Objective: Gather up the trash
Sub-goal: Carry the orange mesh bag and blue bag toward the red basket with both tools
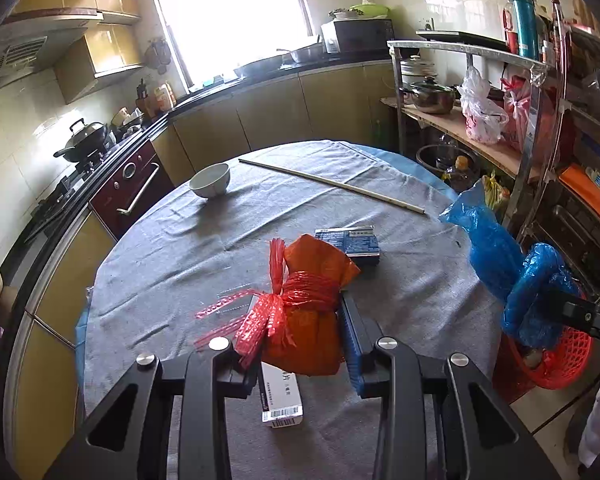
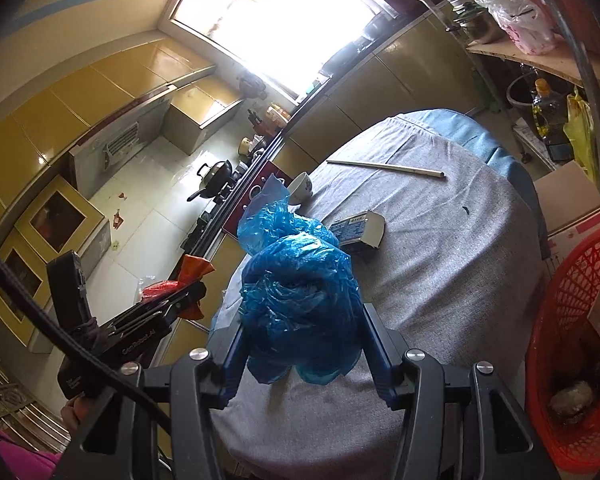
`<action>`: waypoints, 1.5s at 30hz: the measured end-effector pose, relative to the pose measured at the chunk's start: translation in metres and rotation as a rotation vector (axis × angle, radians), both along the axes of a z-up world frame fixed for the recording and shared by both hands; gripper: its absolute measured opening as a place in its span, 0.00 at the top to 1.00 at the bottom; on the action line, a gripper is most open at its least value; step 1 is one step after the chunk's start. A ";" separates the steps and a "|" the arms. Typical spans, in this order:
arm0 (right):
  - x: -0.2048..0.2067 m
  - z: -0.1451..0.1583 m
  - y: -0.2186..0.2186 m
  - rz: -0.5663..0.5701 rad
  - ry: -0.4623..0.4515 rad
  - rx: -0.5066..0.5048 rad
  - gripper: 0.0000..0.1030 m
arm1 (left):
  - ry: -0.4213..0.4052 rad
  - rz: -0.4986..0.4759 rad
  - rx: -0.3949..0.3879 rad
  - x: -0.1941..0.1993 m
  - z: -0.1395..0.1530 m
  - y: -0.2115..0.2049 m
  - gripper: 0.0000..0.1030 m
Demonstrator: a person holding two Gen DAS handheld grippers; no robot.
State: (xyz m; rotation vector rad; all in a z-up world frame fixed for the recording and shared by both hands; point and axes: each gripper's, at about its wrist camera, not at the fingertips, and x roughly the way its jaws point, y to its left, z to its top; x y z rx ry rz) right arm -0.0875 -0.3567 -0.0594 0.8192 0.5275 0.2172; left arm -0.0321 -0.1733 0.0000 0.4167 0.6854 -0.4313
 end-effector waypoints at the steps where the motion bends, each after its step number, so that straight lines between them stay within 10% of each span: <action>1: -0.001 0.000 -0.001 -0.001 0.000 0.000 0.46 | 0.001 -0.002 0.003 0.000 -0.001 -0.001 0.65; 45: -0.058 -0.021 -0.052 -0.103 0.015 0.074 0.46 | 0.040 -0.138 0.095 -0.038 -0.030 -0.089 0.64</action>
